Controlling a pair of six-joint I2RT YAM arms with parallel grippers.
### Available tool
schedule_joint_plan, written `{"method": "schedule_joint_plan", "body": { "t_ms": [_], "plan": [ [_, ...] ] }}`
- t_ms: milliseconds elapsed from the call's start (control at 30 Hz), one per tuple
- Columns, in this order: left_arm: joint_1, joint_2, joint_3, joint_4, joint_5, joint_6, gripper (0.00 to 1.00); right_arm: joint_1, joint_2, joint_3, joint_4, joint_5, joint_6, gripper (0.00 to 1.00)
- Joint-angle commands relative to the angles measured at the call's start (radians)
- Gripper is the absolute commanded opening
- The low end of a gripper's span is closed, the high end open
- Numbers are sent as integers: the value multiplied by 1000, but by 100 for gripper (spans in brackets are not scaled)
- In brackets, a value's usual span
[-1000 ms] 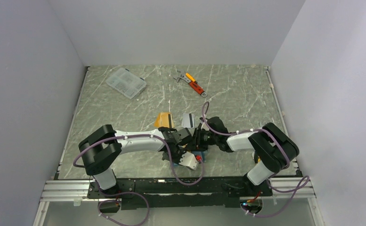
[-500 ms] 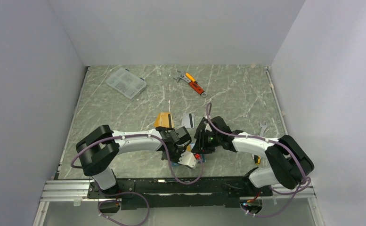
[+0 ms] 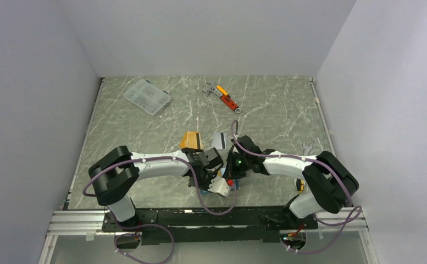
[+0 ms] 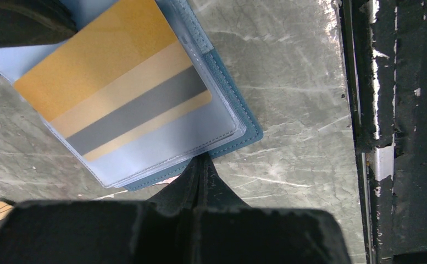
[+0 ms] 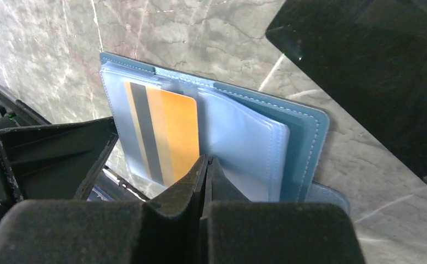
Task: Put the credit cards into the card holder
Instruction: Insert the credit card into the card holder.
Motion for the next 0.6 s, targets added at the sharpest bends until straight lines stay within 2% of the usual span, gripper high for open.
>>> {"method": "schedule_joint_plan", "body": {
  "t_ms": [0, 333, 567],
  "plan": [
    [5, 34, -47, 45, 28, 9, 0, 33, 21, 29, -20, 58, 12, 0],
    [11, 23, -53, 54, 14, 11, 0, 112, 91, 100, 28, 38, 29, 0],
    [17, 10, -57, 53, 5, 11, 0, 136, 88, 115, -16, 68, 24, 0]
  ]
}}
